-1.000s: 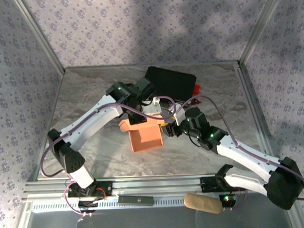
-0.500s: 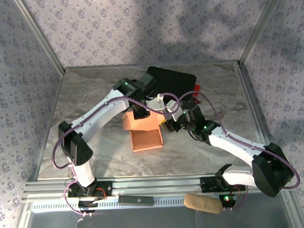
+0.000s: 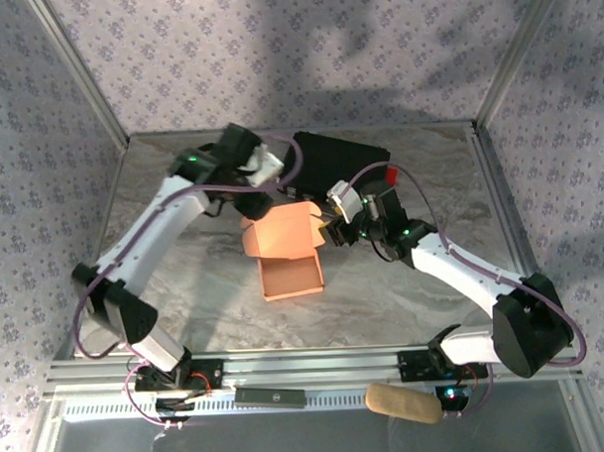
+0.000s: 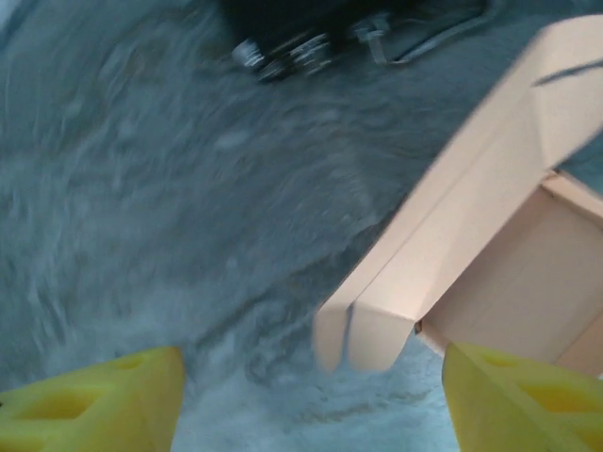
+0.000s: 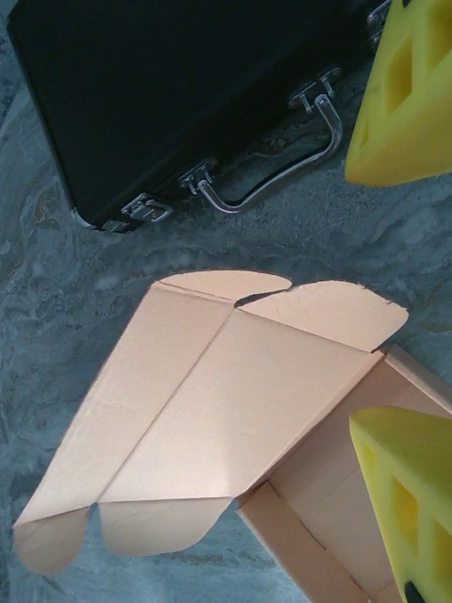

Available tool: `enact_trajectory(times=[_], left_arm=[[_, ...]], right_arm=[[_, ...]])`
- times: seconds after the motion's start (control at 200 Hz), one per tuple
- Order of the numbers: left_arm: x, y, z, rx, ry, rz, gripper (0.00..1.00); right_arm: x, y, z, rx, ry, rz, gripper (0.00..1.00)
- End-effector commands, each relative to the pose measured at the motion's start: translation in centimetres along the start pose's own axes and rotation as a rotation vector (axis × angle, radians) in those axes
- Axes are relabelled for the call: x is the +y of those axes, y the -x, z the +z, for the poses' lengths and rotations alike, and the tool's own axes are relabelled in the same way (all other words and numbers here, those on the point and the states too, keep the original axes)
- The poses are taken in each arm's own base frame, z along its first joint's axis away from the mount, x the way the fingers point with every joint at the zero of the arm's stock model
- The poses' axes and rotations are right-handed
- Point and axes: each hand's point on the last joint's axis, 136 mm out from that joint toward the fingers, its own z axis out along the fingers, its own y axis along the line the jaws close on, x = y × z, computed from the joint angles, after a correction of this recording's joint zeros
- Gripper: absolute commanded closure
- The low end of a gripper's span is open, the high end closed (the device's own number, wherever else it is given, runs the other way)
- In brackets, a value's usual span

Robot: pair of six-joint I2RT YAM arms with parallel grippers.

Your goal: Fold the paper box

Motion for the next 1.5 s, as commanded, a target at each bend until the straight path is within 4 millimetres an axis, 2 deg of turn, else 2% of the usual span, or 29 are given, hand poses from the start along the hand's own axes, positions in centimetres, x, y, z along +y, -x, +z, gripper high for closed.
enact_trajectory(times=[0.0,0.07,0.22,0.52,0.565,0.575,0.595,0.859,1.114,1.319,1.499], left_arm=[[-0.5,-3.7,0.6,0.065,-0.123,-0.238,0.28],[0.1,-5.1,2.0,0.100,-0.138,-0.273,0.29],[-1.3,-6.0,4.6,0.155,-0.250,-0.266,0.34],[-2.3,-5.7,7.6,0.214,-0.339,-0.241,0.38],[-2.6,-5.8,7.9,0.228,-0.358,-0.243,0.40],[-2.6,-5.9,7.9,0.231,-0.359,-0.243,0.40],[-2.7,-5.9,8.0,0.236,-0.361,-0.246,0.42],[-3.4,-6.7,8.5,0.249,-0.389,-0.248,0.50],[-3.7,-7.5,9.4,0.296,-0.380,-0.241,0.59],[-4.5,-7.1,9.6,0.291,-0.375,-0.219,0.68],[-4.8,-7.2,9.8,0.312,-0.360,-0.199,0.69]], right_arm=[[0.5,0.5,-0.2,0.042,0.067,0.055,0.36],[0.5,0.6,0.1,0.074,0.094,0.072,0.37],[0.6,0.3,1.2,0.155,0.143,0.111,0.39],[-0.5,-0.2,2.9,0.228,0.169,0.137,0.39],[-0.4,-1.0,3.1,0.253,0.180,0.141,0.39],[-0.5,-0.1,3.1,0.236,0.179,0.131,0.39],[-0.5,0.3,3.1,0.232,0.183,0.129,0.39],[-0.5,0.0,4.5,0.261,0.231,0.129,0.42],[-0.2,-0.1,4.8,0.273,0.243,0.125,0.47],[-0.1,-0.8,4.9,0.294,0.234,0.115,0.54],[-0.3,-0.8,5.0,0.300,0.215,0.104,0.59]])
